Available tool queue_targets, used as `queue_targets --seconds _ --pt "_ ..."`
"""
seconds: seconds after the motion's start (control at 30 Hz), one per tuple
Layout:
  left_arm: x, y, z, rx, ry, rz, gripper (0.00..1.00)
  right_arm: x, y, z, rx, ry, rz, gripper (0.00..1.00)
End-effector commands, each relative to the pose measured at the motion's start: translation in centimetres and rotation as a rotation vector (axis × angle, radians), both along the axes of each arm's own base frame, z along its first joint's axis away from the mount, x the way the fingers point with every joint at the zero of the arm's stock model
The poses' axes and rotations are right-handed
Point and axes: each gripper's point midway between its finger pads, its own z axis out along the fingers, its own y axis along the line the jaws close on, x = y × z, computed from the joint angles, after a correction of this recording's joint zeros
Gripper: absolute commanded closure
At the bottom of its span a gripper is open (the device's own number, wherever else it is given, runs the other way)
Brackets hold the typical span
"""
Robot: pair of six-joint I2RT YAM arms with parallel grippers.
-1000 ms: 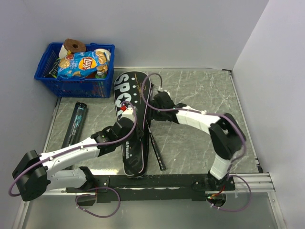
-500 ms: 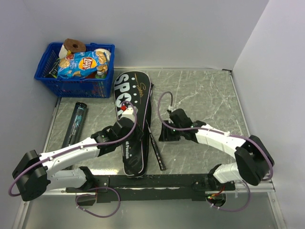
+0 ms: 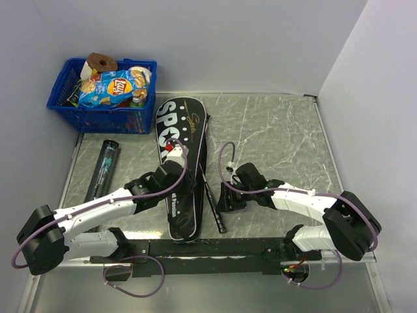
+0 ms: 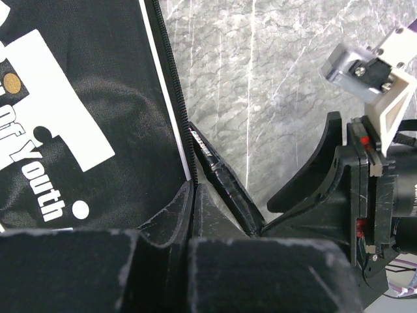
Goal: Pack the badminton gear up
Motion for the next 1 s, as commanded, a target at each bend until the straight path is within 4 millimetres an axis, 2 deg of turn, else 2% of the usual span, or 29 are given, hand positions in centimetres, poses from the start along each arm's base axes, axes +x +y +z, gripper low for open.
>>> queue_targets --seconds 0.0,0.23,0.33,0.47,0.6,0.7,0.83,0.97 --pt "0.8 -1.4 3.3 -0.076 -0.070 -0.017 0.99 -0.1 1.5 0.9 0.087 -0.021 0.027 0.46" --pt "0.7 -1.1 3.2 -0.071 -0.069 -0.013 0.99 -1.1 2.5 0.3 0.128 0.016 0.055 0.48" --pt "0.7 -1.1 3.2 -0.071 -0.071 -0.011 0.99 -1.2 2.9 0.3 0.148 0.024 0.058 0.57" --pt "0.6 -1.1 3.3 -0.075 -0.069 -0.015 0.99 -0.8 3.4 0.7 0.165 0.021 0.044 0.80" --pt "0.4 -1.1 3.1 -0.083 -0.062 -0.018 0.99 0.4 4.6 1.8 0.191 0.005 0.033 0.87" --pt "0.2 -1.3 3.2 -0.099 -0.056 -0.025 0.99 2.2 6.4 3.0 0.238 -0.013 0.014 0.90" --pt "-0.1 -1.4 2.8 -0.102 -0.042 -0.035 0.99 3.5 8.9 4.6 0.316 -0.020 0.019 0.93" --pt "-0.2 -1.3 2.5 -0.096 -0.035 -0.038 0.99 3.9 11.6 6.1 0.375 -0.027 0.040 0.92"
